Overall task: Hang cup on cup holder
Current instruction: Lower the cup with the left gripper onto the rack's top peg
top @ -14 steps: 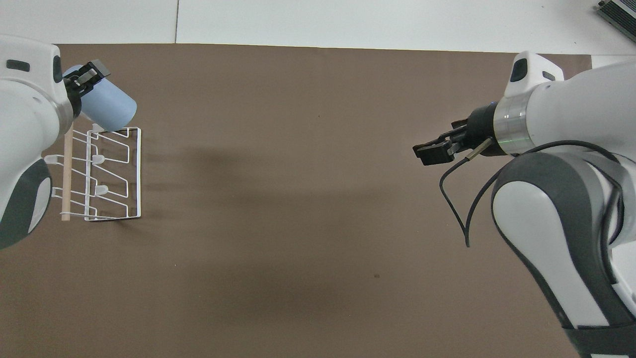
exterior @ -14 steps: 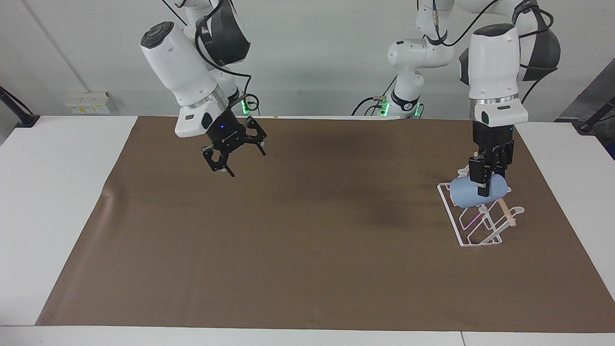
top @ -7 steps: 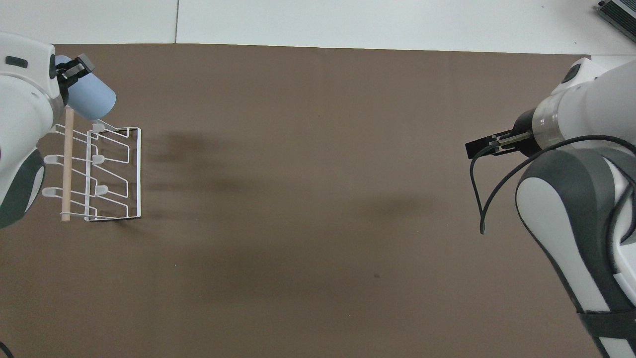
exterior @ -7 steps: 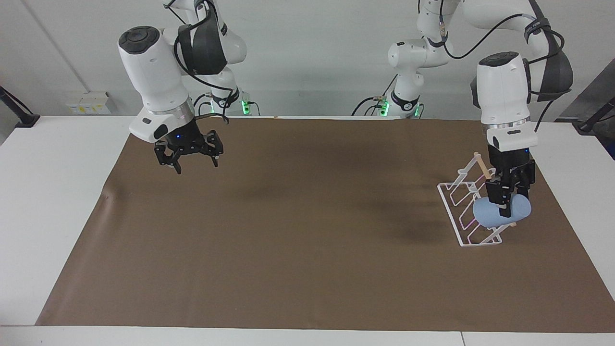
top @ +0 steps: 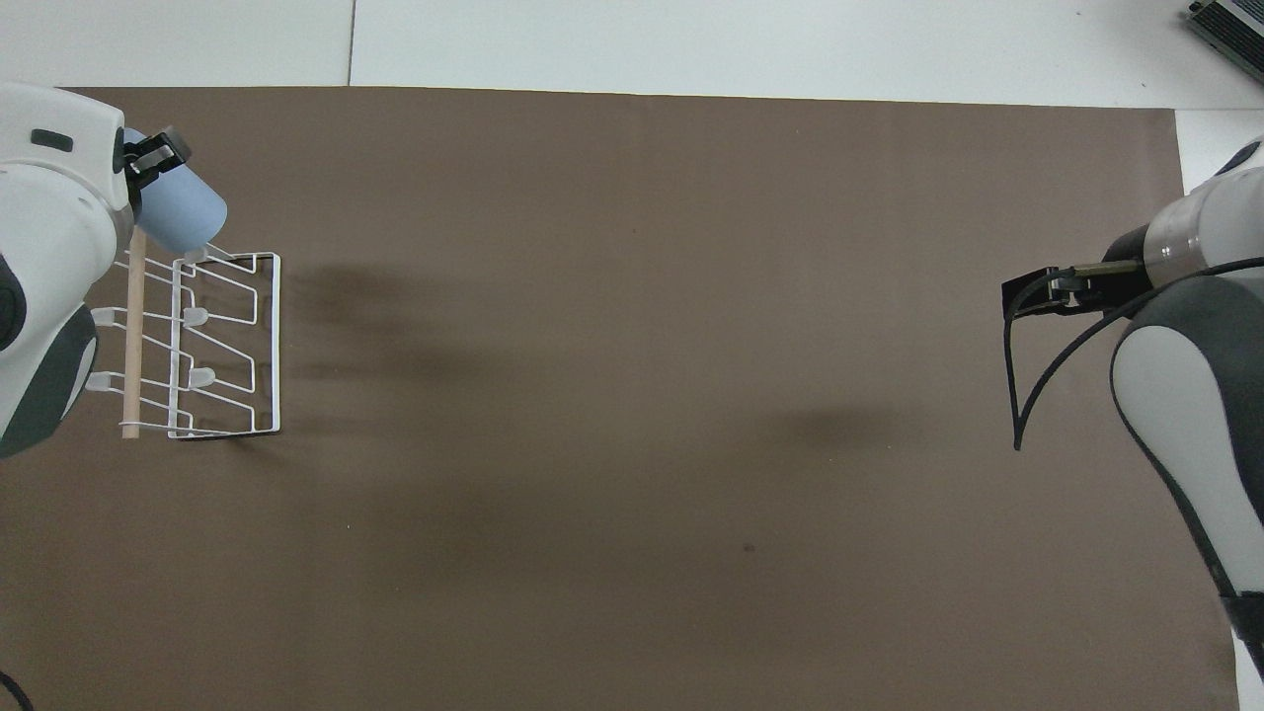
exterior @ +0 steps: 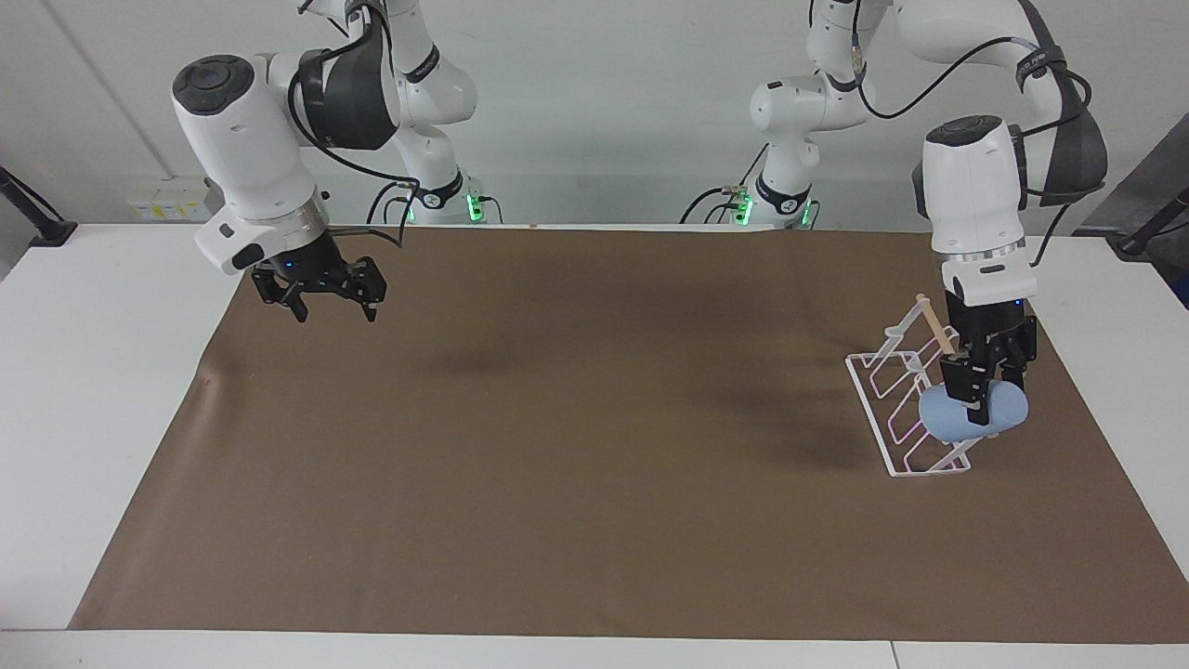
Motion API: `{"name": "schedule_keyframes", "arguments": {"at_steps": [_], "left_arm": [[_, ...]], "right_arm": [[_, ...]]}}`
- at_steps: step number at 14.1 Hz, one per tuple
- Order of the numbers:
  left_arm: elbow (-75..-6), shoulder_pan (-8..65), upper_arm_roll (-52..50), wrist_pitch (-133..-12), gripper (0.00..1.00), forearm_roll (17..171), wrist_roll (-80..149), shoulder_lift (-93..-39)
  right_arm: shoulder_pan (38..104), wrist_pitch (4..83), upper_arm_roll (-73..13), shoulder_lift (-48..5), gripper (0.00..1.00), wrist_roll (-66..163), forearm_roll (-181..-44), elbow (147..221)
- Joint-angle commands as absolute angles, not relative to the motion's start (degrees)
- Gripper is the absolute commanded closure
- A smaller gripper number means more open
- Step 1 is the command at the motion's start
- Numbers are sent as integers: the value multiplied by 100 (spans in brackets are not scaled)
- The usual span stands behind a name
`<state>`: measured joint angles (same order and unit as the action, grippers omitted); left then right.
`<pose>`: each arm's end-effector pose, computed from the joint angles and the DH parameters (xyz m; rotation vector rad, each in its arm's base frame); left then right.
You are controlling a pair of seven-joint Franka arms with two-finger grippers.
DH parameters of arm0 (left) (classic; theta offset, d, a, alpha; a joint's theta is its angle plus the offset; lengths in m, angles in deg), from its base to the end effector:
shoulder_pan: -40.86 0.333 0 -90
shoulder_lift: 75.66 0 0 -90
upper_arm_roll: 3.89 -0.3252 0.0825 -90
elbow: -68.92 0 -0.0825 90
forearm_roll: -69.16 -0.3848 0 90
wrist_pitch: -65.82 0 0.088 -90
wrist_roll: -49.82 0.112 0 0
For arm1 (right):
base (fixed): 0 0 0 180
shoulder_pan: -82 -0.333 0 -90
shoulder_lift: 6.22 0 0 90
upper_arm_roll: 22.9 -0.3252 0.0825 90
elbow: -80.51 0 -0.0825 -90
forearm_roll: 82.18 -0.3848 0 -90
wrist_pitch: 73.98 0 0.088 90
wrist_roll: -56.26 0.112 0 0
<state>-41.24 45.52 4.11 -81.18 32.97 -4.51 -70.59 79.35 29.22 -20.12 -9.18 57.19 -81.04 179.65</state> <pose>0.6254 -0.0416 0.5097 -2.7422 -0.6349 -1.0191 0.5828 -0.0025 0.5433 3.1196 -0.0219 0.0303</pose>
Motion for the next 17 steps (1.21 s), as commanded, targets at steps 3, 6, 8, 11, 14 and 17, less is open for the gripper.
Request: {"name": "schedule_keyframes", "arguments": {"at_steps": [3,6,8,11,14,17], "left_arm": [[-4542,4683,446,-8430,100,3110,-397,-7241],[-4691,4727,446,-8491,100,3093,-397,-7302],[-4788,4788,446,-8570,100,2979,-397,-7337],[-4955,4867,446,-8719,100,2935,-397,-7381],[-5043,4868,446,-8729,93,2926,-397,-7408],[-5052,4859,454,-8685,0,2926,-371,-7399]], "right_arm": [[7919,2858,-1903,-763,0,5916,-7998,18141],[7919,2867,-1912,-763,0,6029,-8077,18141],[7919,2850,-1929,-754,0,6214,-8095,18141],[7910,2867,-1982,-754,0,6215,-8138,18141],[7910,2858,-1973,-754,0,6171,-8209,18141],[7910,2929,-1973,-763,0,6171,-8209,18141]]}}
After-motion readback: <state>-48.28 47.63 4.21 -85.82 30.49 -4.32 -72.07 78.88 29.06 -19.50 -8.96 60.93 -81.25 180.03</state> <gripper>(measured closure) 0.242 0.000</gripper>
